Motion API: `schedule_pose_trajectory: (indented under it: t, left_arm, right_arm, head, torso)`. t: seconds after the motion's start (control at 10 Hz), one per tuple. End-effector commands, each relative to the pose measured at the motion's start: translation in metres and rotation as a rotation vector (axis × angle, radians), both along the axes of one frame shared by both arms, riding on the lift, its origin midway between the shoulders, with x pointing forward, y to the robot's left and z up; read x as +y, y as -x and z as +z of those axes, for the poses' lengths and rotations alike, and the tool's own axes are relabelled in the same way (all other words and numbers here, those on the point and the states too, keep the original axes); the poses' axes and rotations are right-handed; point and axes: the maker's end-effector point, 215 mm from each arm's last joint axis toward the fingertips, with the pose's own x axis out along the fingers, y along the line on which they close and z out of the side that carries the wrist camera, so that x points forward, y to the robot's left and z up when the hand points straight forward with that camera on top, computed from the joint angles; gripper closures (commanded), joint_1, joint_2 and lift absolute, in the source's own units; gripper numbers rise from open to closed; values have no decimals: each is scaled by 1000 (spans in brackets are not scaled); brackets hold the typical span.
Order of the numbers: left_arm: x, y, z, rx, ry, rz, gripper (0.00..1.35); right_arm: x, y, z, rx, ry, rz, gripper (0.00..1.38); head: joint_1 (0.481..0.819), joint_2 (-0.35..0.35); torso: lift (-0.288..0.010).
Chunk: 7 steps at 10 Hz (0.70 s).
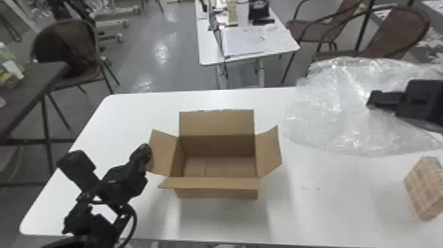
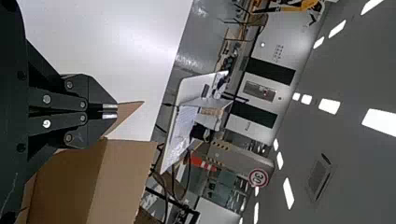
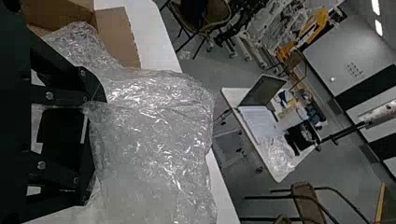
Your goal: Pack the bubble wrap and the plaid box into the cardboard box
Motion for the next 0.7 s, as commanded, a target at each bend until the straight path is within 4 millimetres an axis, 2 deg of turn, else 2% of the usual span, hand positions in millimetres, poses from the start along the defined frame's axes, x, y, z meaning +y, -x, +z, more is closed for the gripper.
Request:
schedule_pose_trajectory:
  t: [0.0,0.1,0.3,0.6]
  left_arm:
    - [-5,-3,-1,2,7,-6,1220]
    - [-7,-4,-1,2,9,-10,1220]
    - [-13,-9,-1,2,14,-20,1220]
    - [-19,-12,-3,4,16,-30,1220]
  right_arm:
    - [22,0,19,-18,-38,86,1271]
    - [44,-3,23,-6,-49,159,1271]
    - [92,-3,10,81,-98,336,1271]
    - [140,-20,-38,198,-169,482,1271]
  head:
    - [695,167]
    - [695,179]
    - [689,221]
    - [691,280]
  torso:
    - [-118]
    - [-118]
    - [-118]
    - [-118]
